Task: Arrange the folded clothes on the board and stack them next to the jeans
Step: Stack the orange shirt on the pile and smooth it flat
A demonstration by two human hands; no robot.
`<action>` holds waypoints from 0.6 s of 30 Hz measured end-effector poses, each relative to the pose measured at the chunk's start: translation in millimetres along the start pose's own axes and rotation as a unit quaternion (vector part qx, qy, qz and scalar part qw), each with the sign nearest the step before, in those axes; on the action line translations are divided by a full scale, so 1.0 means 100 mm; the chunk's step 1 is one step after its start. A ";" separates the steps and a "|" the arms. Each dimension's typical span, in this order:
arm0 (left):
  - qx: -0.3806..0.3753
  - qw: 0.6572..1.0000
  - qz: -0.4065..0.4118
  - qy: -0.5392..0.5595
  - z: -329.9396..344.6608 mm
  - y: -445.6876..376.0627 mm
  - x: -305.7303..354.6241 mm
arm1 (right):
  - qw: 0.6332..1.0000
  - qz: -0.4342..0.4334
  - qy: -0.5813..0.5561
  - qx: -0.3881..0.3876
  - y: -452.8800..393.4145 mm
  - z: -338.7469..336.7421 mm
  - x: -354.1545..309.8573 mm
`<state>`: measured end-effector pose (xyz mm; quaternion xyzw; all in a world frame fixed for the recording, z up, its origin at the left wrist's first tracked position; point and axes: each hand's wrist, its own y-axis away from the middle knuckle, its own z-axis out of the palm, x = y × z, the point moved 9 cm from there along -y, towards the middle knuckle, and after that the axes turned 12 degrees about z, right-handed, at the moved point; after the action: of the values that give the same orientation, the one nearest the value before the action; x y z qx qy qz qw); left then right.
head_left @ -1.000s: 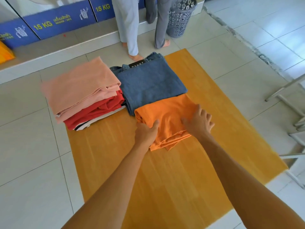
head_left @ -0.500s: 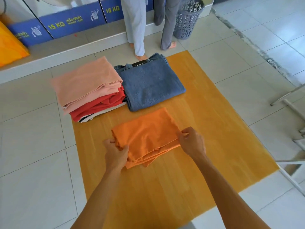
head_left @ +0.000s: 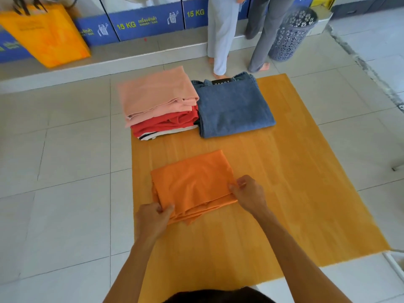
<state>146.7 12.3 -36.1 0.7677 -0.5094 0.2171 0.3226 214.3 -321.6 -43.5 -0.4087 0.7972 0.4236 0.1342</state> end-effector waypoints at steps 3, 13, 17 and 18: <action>-0.039 0.997 -0.055 0.048 0.02 0.03 -0.19 | 0.999 0.001 -0.040 0.015 0.01 -0.11 0.05; -0.028 0.995 -0.050 0.082 -0.01 0.21 -0.32 | 0.998 0.017 -0.039 0.056 0.16 -0.06 0.28; -0.028 0.995 -0.050 0.084 0.06 0.23 -0.26 | 0.998 -0.034 -0.014 0.055 0.17 -0.03 0.11; -0.028 0.995 -0.050 0.086 0.06 0.23 -0.25 | 0.998 -0.034 -0.005 0.051 0.17 -0.02 0.11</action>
<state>115.5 17.5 -50.8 0.7611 -0.4472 0.2514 0.3970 195.0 -323.8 -38.6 -0.4266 0.8024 0.3798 0.1732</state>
